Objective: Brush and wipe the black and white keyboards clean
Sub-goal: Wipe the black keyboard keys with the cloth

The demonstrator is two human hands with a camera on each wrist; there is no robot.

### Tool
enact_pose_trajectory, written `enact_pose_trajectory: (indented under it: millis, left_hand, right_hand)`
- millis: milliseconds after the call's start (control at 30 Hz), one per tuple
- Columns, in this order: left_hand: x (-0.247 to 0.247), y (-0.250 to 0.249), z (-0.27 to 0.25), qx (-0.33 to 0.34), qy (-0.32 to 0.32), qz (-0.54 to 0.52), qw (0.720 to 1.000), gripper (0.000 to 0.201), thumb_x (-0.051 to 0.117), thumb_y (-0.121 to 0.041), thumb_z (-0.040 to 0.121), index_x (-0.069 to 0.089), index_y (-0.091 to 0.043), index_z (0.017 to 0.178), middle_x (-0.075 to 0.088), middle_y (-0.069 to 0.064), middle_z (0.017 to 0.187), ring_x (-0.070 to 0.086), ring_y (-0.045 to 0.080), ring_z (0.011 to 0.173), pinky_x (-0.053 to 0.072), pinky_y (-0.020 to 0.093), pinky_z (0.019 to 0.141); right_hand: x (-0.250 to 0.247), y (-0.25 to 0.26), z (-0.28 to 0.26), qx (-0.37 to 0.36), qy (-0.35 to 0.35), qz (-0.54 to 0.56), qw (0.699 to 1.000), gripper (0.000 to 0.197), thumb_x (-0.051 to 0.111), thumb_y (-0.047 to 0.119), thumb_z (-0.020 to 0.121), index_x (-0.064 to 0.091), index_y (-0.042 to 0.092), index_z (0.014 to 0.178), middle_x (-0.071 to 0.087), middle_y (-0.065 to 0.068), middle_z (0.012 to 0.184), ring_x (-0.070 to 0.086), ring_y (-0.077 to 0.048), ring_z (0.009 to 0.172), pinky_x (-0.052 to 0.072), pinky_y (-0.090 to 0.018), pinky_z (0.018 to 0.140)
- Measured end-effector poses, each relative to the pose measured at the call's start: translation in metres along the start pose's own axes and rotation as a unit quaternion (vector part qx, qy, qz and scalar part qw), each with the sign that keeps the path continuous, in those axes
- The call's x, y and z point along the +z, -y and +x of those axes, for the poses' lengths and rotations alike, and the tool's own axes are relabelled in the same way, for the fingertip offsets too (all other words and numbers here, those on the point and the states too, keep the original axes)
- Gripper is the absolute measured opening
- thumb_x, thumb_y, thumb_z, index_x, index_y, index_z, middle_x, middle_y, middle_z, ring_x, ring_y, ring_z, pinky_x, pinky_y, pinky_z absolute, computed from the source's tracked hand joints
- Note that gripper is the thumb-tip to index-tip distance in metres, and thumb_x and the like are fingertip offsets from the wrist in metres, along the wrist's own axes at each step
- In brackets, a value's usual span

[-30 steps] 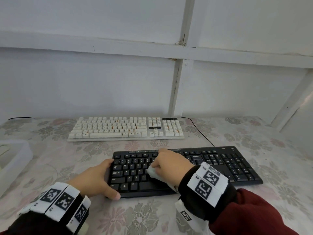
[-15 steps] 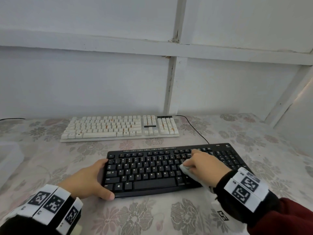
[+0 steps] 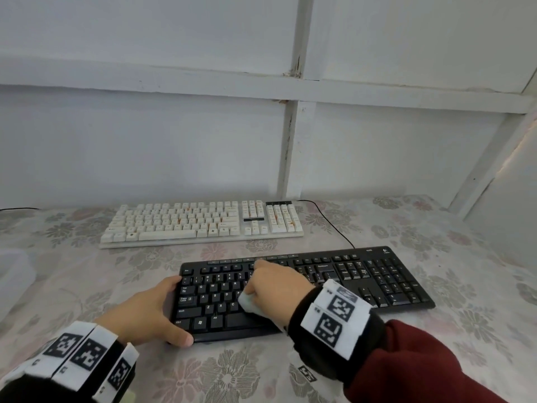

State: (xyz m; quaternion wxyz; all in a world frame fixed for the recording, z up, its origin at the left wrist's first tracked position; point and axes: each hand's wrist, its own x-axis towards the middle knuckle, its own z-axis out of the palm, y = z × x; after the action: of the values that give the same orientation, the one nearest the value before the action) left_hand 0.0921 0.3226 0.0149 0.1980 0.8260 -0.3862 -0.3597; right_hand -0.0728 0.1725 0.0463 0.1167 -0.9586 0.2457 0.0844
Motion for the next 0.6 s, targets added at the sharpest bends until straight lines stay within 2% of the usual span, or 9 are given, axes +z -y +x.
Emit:
enact_pose_trajectory:
  millis: [67, 133, 200, 267, 367, 433, 500, 533, 600]
  left_hand:
    - [0.0, -0.001, 0.0, 0.002, 0.0, -0.002, 1.0, 0.117, 0.088, -0.031, 0.056, 0.014, -0.028, 0.147, 0.04, -0.01, 0.14, 0.04, 0.01, 0.123, 0.032, 0.026, 0.103]
    - [0.0, -0.001, 0.001, 0.004, 0.003, -0.006, 1.0, 0.114, 0.087, -0.028, 0.058, 0.016, -0.028, 0.146, 0.042, -0.012, 0.131, 0.04, 0.008, 0.118, 0.032, 0.025, 0.102]
    - [0.0, 0.0, 0.001, 0.005, 0.005, -0.007, 1.0, 0.113, 0.087, -0.028, 0.058, 0.017, -0.027, 0.146, 0.041, -0.011, 0.135, 0.04, 0.01, 0.123, 0.032, 0.026, 0.102]
    - [0.0, 0.0, 0.001, 0.005, 0.004, -0.005, 1.0, 0.113, 0.087, -0.027, 0.057, 0.017, -0.027, 0.146, 0.039, -0.01, 0.142, 0.039, 0.012, 0.128, 0.031, 0.026, 0.103]
    - [0.001, -0.001, 0.001, 0.005, 0.0, 0.0, 1.0, 0.113, 0.087, -0.026, 0.06, 0.015, -0.027, 0.146, 0.037, -0.009, 0.145, 0.038, 0.012, 0.13, 0.031, 0.024, 0.102]
    - [0.001, -0.002, 0.0, 0.003, 0.0, 0.005, 1.0, 0.112, 0.087, -0.026, 0.061, 0.014, -0.026, 0.147, 0.036, -0.008, 0.145, 0.037, 0.013, 0.131, 0.03, 0.023, 0.1]
    - [0.001, -0.002, 0.0, 0.003, 0.002, -0.002, 1.0, 0.112, 0.087, -0.025, 0.061, 0.015, -0.026, 0.147, 0.036, -0.008, 0.145, 0.037, 0.013, 0.131, 0.03, 0.024, 0.101]
    - [0.001, 0.0, 0.001, 0.002, 0.004, -0.009, 1.0, 0.114, 0.088, -0.025, 0.059, 0.015, -0.026, 0.147, 0.036, -0.008, 0.145, 0.037, 0.013, 0.131, 0.03, 0.024, 0.101]
    - [0.0, 0.001, 0.0, 0.008, 0.007, -0.017, 1.0, 0.119, 0.089, -0.029, 0.053, 0.016, -0.026, 0.147, 0.037, -0.01, 0.144, 0.038, 0.011, 0.13, 0.031, 0.023, 0.1]
  right_hand:
    - [0.007, -0.007, 0.0, 0.006, -0.012, -0.002, 1.0, 0.025, 0.046, 0.017, 0.087, 0.05, 0.006, 0.064, 0.038, -0.002, 0.088, 0.035, -0.02, 0.056, 0.046, -0.032, 0.076]
    - [0.01, -0.024, -0.005, 0.028, -0.035, -0.001, 0.999, 0.034, 0.045, 0.019, 0.087, 0.034, 0.013, 0.055, 0.034, 0.001, 0.082, 0.037, -0.021, 0.058, 0.047, -0.031, 0.076]
    - [0.01, -0.043, -0.013, 0.061, -0.054, 0.002, 0.997, 0.037, 0.044, 0.024, 0.089, 0.028, 0.016, 0.056, 0.031, 0.004, 0.076, 0.033, -0.017, 0.055, 0.04, -0.028, 0.064]
    - [0.008, -0.063, -0.023, 0.077, -0.053, 0.005, 0.996, 0.032, 0.043, 0.023, 0.09, 0.032, 0.018, 0.06, 0.033, 0.005, 0.078, 0.033, -0.014, 0.056, 0.033, -0.025, 0.057]
    - [0.001, -0.087, -0.04, 0.082, -0.051, 0.009, 0.995, 0.017, 0.044, 0.021, 0.093, 0.046, 0.023, 0.077, 0.041, 0.006, 0.09, 0.045, -0.015, 0.075, 0.041, -0.027, 0.071]
    - [-0.002, -0.099, -0.049, 0.109, -0.067, -0.004, 0.992, 0.031, 0.043, 0.026, 0.094, 0.044, 0.016, 0.065, 0.036, 0.01, 0.076, 0.048, -0.014, 0.066, 0.04, -0.021, 0.067]
    - [-0.007, -0.112, -0.054, 0.144, -0.06, -0.032, 0.987, 0.043, 0.045, 0.03, 0.093, 0.037, 0.013, 0.054, 0.026, 0.007, 0.068, 0.051, -0.019, 0.065, 0.041, -0.021, 0.067]
    - [-0.012, -0.119, -0.056, 0.166, -0.054, -0.04, 0.984, 0.046, 0.047, 0.031, 0.092, 0.034, 0.013, 0.052, 0.028, 0.003, 0.066, 0.051, -0.023, 0.066, 0.041, -0.023, 0.067]
    - [-0.021, -0.13, -0.059, 0.198, -0.056, -0.049, 0.977, 0.045, 0.05, 0.027, 0.087, 0.03, 0.014, 0.049, 0.035, -0.001, 0.069, 0.044, -0.024, 0.065, 0.036, -0.025, 0.056]
